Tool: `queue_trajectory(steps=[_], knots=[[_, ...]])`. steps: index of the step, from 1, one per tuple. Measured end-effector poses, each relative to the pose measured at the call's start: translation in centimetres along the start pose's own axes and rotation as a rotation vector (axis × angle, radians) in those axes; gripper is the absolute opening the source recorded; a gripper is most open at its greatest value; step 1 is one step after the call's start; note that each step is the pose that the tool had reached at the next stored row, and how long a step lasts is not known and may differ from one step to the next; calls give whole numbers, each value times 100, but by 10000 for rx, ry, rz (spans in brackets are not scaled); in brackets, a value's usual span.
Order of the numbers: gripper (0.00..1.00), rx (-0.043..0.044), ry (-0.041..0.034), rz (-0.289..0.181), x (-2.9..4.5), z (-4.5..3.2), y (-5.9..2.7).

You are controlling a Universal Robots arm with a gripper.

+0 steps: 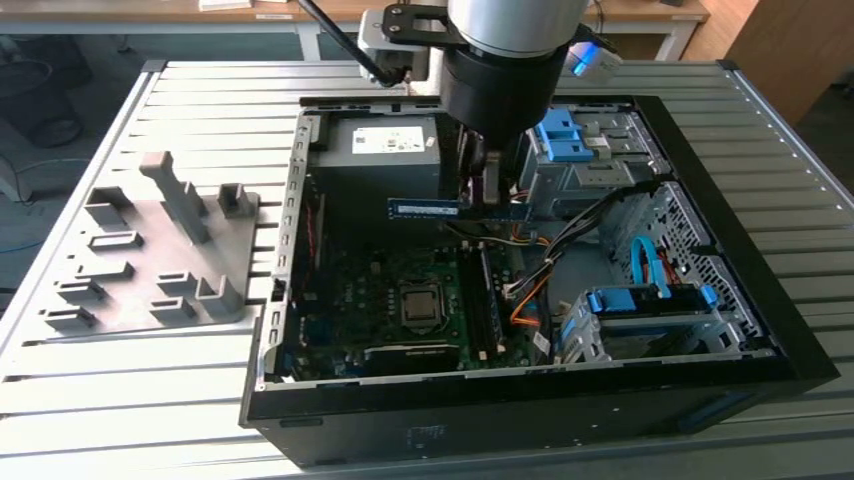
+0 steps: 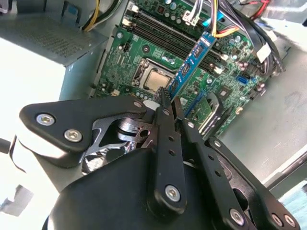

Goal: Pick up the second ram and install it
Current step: 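Insert the second ram into the second slot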

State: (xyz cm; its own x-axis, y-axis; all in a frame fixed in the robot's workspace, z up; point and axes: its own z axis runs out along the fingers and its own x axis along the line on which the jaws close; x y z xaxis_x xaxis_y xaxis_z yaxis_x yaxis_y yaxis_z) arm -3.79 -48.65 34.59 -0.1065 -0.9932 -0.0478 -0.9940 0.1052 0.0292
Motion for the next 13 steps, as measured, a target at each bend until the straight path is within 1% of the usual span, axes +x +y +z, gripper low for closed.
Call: queue_trajectory(steps=[13], knots=[[14,109,-66,2279,0,3,0]])
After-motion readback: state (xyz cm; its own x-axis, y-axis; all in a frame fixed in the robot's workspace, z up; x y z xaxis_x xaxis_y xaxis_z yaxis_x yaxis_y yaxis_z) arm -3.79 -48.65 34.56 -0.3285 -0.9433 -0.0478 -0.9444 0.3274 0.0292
